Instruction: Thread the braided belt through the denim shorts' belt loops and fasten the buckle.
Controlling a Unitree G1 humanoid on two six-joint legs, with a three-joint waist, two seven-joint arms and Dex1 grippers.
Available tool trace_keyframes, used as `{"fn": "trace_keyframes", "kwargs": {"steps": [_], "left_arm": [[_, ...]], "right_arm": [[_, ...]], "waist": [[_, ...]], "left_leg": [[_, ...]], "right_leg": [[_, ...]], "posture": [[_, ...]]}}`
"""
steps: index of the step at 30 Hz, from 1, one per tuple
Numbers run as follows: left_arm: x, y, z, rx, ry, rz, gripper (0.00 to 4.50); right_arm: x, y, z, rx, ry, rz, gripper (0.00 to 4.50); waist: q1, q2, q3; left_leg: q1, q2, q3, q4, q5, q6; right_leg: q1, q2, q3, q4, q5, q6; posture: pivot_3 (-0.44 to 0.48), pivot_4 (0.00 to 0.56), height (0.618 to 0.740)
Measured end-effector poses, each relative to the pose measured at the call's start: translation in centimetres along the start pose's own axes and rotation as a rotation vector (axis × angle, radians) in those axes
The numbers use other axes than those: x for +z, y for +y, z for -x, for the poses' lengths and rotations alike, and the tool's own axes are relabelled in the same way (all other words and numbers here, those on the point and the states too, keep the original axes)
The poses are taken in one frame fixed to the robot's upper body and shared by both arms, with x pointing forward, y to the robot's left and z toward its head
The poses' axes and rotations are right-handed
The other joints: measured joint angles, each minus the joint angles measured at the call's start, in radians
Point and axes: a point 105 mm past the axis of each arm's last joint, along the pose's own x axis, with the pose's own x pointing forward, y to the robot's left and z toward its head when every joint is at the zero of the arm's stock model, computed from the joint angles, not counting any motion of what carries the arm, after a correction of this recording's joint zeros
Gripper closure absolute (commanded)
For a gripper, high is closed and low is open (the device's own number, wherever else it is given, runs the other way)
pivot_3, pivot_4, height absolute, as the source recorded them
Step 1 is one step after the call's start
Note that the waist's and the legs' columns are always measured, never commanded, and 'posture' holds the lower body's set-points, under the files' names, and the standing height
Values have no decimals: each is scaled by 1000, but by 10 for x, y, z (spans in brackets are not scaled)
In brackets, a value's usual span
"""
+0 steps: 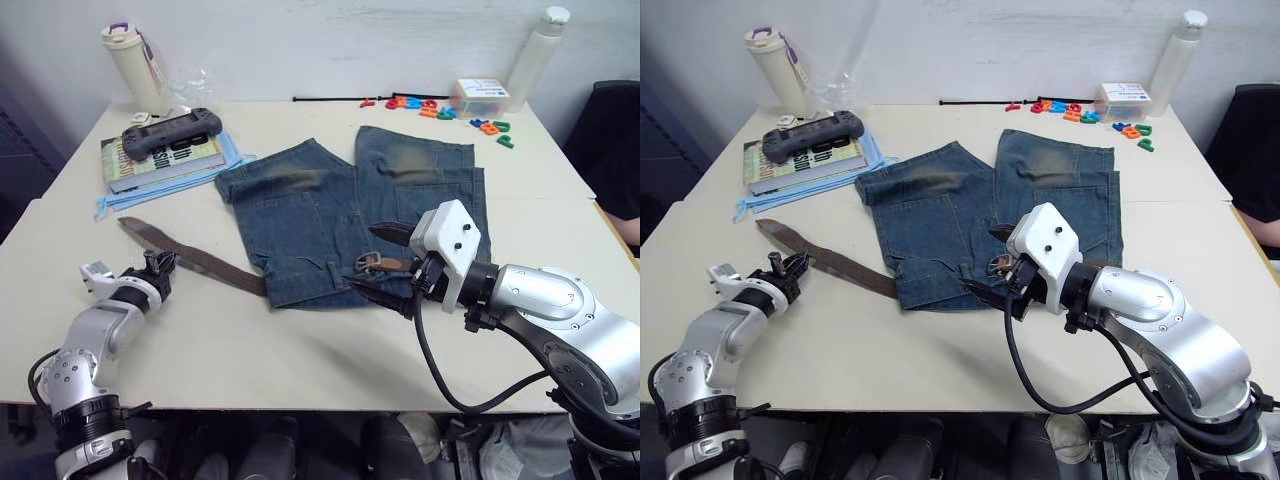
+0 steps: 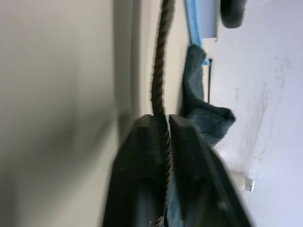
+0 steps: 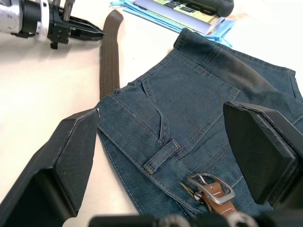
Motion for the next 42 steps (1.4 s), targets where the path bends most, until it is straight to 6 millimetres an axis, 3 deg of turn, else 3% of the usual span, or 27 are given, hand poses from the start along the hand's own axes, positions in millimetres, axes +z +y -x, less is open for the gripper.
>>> {"fn": "trace_keyframes", "kwargs": {"steps": [10, 13, 19, 25, 32, 34, 39, 42], "left_arm": [[-2, -7, -5, -54, -19, -77, 4465], [0, -13, -6, -89, -38, -206, 4465], [-7, -57, 5, -276, -99, -611, 4465], [-30, -80, 23, -417, -109, -1363, 4465], [-78, -75, 32, -652, -54, -1977, 4465], [-92, -73, 37, -753, -51, -2148, 4465], [-103, -60, 40, -866, -18, -2331, 4465], [-112, -54, 44, -944, 14, -2384, 4465]], "right_arm": [[-2, -1, 0, -10, 4, -5, 0], [-2, -1, 0, -16, 4, -4, 0], [-2, -3, 0, -26, 4, -3, 0], [3, -3, -5, -28, -33, -50, 0], [13, -8, -22, -38, -91, -203, 0], [14, -13, -35, -59, -117, -324, 0], [12, -19, -53, -92, -129, -528, 0], [-4, -7, -73, -68, -85, -703, 0]], "waist": [[3, 0, 1], [3, -6, 5], [-5, -11, 10], [-3, -11, 13], [-3, -8, 16], [-8, -7, 16], [-9, -5, 17], [-12, -4, 18]], "left_leg": [[-1, 0, -2, -4, 2, -1], [-4, 0, -3, -5, 3, -1], [-6, -1, -1, -10, 4, -3], [-4, 0, 1, -20, 4, -3], [-5, 0, 1, -20, 5, -2], [-4, 0, 1, -20, 6, -3], [-4, 0, 1, -20, 6, -3], [-4, -1, 1, -20, 6, -3]], "right_leg": [[0, 0, -2, -5, 1, 1], [-1, 0, -3, -7, 2, 1], [-1, 1, -1, -20, 5, 4], [-2, 0, -1, -27, 5, 4], [-2, 0, -1, -27, 6, 5], [-2, 0, -1, -25, 6, 5], [-3, 1, -1, -23, 6, 5], [-4, 1, -1, -21, 6, 4]], "posture": [[0, 150, 654], [0, 150, 654], [0, 150, 654], [0, 150, 654], [0, 150, 654], [0, 150, 654], [0, 150, 654], [0, 150, 654]]}}
